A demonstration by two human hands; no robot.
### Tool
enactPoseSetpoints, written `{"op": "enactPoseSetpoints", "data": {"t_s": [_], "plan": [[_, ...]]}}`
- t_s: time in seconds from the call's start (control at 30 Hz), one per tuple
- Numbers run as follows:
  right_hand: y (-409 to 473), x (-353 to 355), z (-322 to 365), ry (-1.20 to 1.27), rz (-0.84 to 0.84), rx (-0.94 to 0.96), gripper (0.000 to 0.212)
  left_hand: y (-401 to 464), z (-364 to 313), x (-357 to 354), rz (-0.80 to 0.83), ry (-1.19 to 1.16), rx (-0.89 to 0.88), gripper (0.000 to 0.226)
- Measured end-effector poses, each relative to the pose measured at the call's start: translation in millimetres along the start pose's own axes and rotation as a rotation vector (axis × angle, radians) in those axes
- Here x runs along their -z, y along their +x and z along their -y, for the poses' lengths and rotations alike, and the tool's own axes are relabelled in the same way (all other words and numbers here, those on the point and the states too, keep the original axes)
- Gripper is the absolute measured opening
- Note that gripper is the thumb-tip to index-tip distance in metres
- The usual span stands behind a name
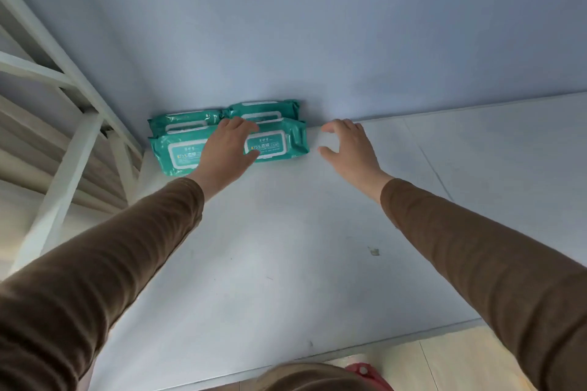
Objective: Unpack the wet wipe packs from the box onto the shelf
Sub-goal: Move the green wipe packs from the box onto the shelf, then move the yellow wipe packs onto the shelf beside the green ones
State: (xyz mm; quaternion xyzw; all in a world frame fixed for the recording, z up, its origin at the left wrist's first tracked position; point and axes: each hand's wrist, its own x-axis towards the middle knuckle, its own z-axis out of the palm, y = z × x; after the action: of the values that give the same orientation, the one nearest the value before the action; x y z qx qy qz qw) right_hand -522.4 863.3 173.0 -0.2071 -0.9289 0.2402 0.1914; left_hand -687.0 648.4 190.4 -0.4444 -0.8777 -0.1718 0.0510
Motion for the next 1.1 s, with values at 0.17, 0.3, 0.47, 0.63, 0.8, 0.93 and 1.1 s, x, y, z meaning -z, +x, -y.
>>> {"op": "enactPoseSetpoints", "data": {"t_s": [0.17, 0.3, 0.47, 0.63, 0.8, 0.93, 1.1], "plan": [[-65, 59, -56, -0.041, 0.006, -0.128, 0.037, 9, -96, -35, 0.083, -0.103, -0.117, 0.042], [-135, 116, -112, -0.077, -0.039, -0.234, 0.035, 9, -201, -66, 0.146, -0.158, -0.251, 0.041], [-245, 194, -191, -0.12, -0.083, -0.334, 0.035, -15, -351, -110, 0.204, -0.221, -0.399, 0.04], [-354, 266, -267, -0.149, -0.106, -0.414, 0.033, -62, -494, -152, 0.274, -0.265, -0.51, 0.042], [-436, 325, -335, -0.159, -0.117, -0.518, 0.031, -97, -612, -190, 0.322, -0.331, -0.599, 0.041], [-486, 348, -395, -0.102, -0.114, -0.641, 0.031, -112, -685, -228, 0.409, -0.341, -0.636, 0.042], [-525, 365, -473, -0.03, -0.091, -0.784, 0.033, -112, -747, -297, 0.547, -0.371, -0.602, 0.039]]}}
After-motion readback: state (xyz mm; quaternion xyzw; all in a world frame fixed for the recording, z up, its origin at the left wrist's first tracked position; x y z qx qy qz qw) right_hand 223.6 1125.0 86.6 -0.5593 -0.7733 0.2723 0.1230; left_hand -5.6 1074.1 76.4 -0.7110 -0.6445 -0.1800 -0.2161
